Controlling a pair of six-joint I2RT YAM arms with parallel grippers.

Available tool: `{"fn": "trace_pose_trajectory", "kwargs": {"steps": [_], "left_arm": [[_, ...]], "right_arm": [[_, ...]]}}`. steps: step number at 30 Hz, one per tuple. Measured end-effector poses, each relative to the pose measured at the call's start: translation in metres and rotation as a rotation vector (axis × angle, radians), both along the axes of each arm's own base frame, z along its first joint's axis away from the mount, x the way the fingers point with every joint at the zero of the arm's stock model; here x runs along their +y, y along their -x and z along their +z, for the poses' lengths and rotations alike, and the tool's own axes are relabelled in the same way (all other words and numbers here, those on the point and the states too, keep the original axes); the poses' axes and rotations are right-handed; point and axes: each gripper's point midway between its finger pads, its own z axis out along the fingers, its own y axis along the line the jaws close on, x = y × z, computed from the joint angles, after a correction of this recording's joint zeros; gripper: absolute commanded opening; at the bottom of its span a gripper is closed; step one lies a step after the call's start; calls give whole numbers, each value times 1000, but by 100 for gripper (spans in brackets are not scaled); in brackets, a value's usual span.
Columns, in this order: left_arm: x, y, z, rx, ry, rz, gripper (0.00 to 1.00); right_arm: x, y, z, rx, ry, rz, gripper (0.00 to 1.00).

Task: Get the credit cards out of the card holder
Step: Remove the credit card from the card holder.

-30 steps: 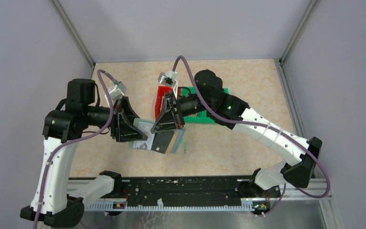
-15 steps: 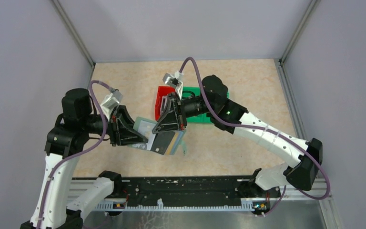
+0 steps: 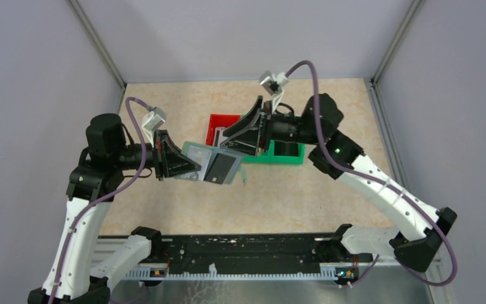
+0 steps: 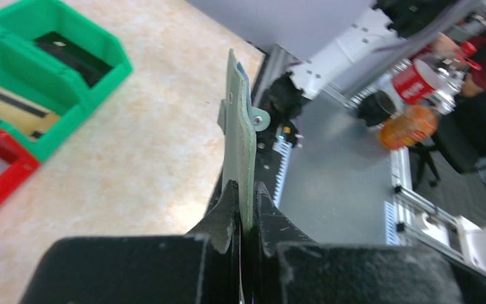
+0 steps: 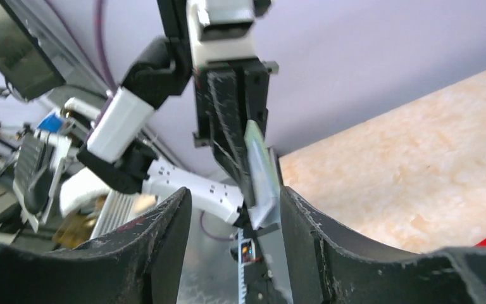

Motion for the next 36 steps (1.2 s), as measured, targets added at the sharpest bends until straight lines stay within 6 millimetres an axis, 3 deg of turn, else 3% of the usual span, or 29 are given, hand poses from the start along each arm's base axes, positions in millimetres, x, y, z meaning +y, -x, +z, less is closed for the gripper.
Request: {"fn": "trace_pose_trajectory", "kwargs": {"steps": [4, 7, 10, 18, 36], "left_arm": [[5, -22, -6, -16, -41, 122, 0], [7, -33, -9, -17, -58, 180, 0], [7, -38, -9, -11, -58, 201, 0], [2, -31, 1, -10, -16, 148, 0], [-4, -11, 27, 2, 74, 53, 0]], "right_arm": [[-23, 1, 34, -36, -76, -99, 49], [-29, 11, 46, -19, -129, -86, 46], [-22, 15, 29, 37, -126, -57, 46], [21, 14, -50, 229, 20, 17, 46], [31, 22, -44, 234, -26, 65, 42]]}}
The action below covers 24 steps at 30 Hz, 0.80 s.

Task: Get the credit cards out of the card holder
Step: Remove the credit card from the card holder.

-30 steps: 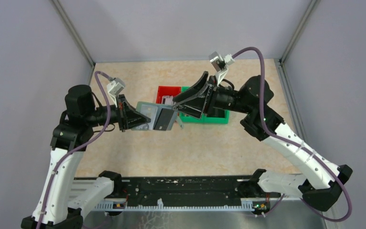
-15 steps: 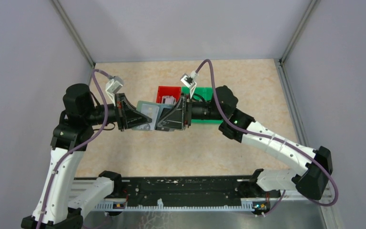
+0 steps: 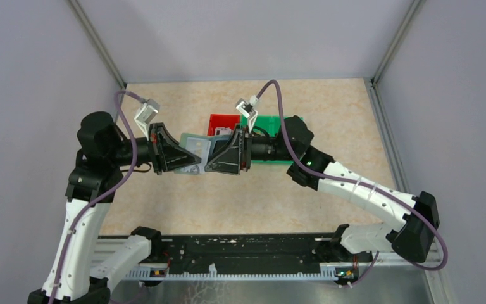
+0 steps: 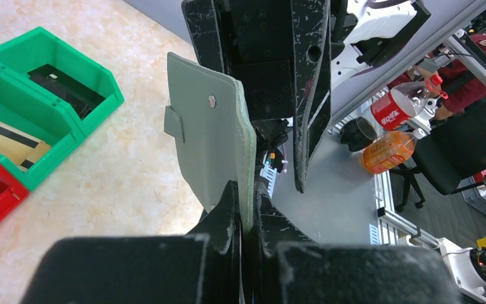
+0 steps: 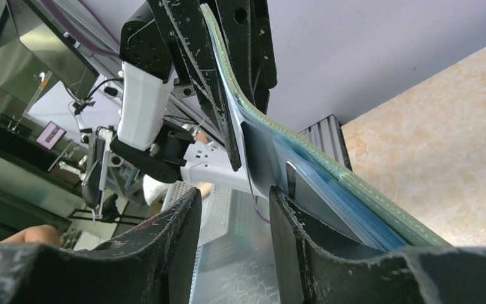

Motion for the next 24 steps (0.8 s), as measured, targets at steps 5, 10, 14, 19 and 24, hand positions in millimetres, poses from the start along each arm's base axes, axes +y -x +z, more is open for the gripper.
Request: {"fn": "trace_pose_trajectory", "kwargs": {"steps": [5, 10, 14, 19, 24], "left_arm": [[0, 1, 5, -13, 11, 1, 0], [0, 2, 7, -19, 18, 2, 0], [0, 3, 7, -12, 19, 2, 12], [-1, 3, 7, 10, 22, -12, 45], [-4, 10, 12, 55, 46, -85, 45]], "right_arm": [[6, 5, -1, 4, -9, 24, 28], [12, 6, 3, 24, -50, 53, 16], [15, 6, 2, 46, -61, 66, 0], [14, 6, 1, 48, -75, 68, 0], [10, 7, -11, 62, -70, 55, 0]]}}
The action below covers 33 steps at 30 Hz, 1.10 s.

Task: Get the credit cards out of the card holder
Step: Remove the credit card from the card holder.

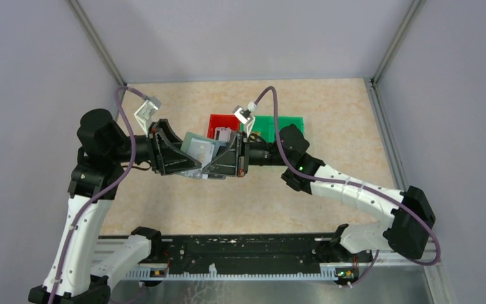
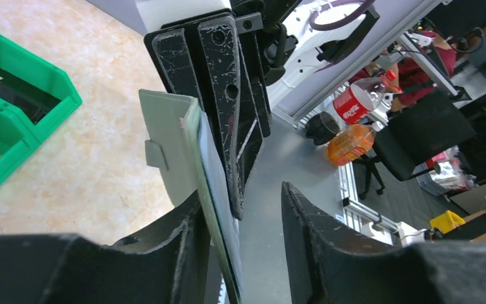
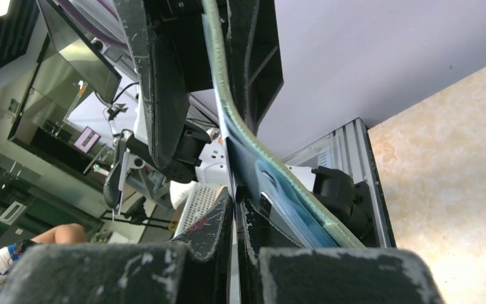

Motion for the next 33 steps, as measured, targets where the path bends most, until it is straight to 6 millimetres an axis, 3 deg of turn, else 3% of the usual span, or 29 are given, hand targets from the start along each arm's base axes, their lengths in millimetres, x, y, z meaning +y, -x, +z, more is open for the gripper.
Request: {"fn": "trace_pose_trajectory", "kwargs": {"steps": [4, 8, 14, 23, 24, 27, 29, 31, 33], "left_arm": [[-1, 3, 6, -5, 17, -19, 24], [-1, 3, 9, -14, 27, -24, 13], [-2, 1, 11, 2, 31, -24, 7], [-3, 3, 16, 19, 44, -40, 6], [-3, 3, 17, 15, 46, -41, 5], [-3, 4, 18, 12, 48, -44, 0], [-3, 5, 19, 13, 48, -48, 0], [-3, 6, 19, 10, 49, -49, 0], [-2, 6, 19, 6, 49, -49, 0]], "right_arm": [[-4, 2, 3, -10, -14, -4, 0], [-11, 7, 14, -34, -41, -5, 0], [-15, 5, 13, -44, -51, -41, 0], [-28, 5, 13, -61, -87, -96, 0], [-28, 5, 14, -64, -91, -98, 2], [-29, 5, 15, -66, -97, -98, 26], [-28, 5, 16, -67, -103, -98, 36], [-28, 5, 18, -67, -116, -95, 40], [-27, 4, 20, -66, -126, -91, 32]]}}
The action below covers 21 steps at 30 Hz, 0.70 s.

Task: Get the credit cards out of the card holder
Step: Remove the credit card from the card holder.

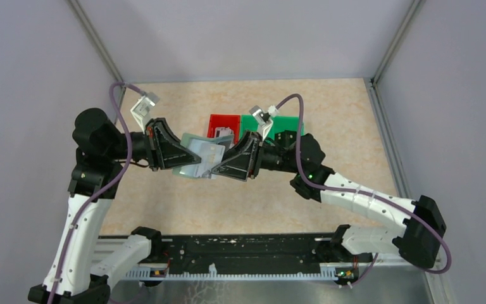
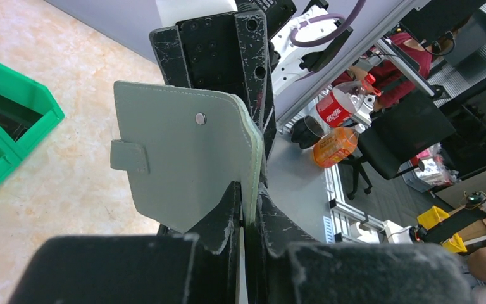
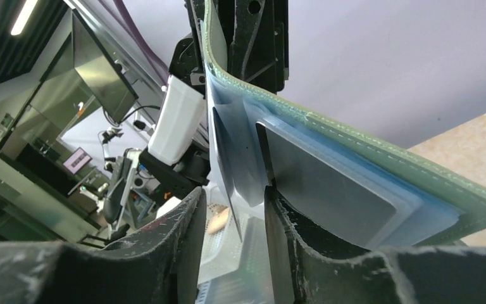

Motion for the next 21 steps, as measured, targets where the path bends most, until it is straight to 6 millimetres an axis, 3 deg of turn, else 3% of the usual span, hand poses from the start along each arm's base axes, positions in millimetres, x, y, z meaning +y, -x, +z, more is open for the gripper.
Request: {"fn": "trace_pose_trajectory", "kwargs": {"steps": [4, 5, 11, 21], "left_arm": [[0, 0, -1, -7, -3, 1, 0], [0, 0, -1, -11, -4, 2, 0], [2, -7, 3, -61, -27, 53, 0], [6, -24, -7, -111, -92, 154, 0]], "right_arm": [[4, -2, 1, 12, -10, 8, 2], [5, -3, 1, 14, -12, 9, 0], [-3, -8, 5, 13, -27, -6, 0], [-69, -40, -17, 24, 62, -215, 0]]}}
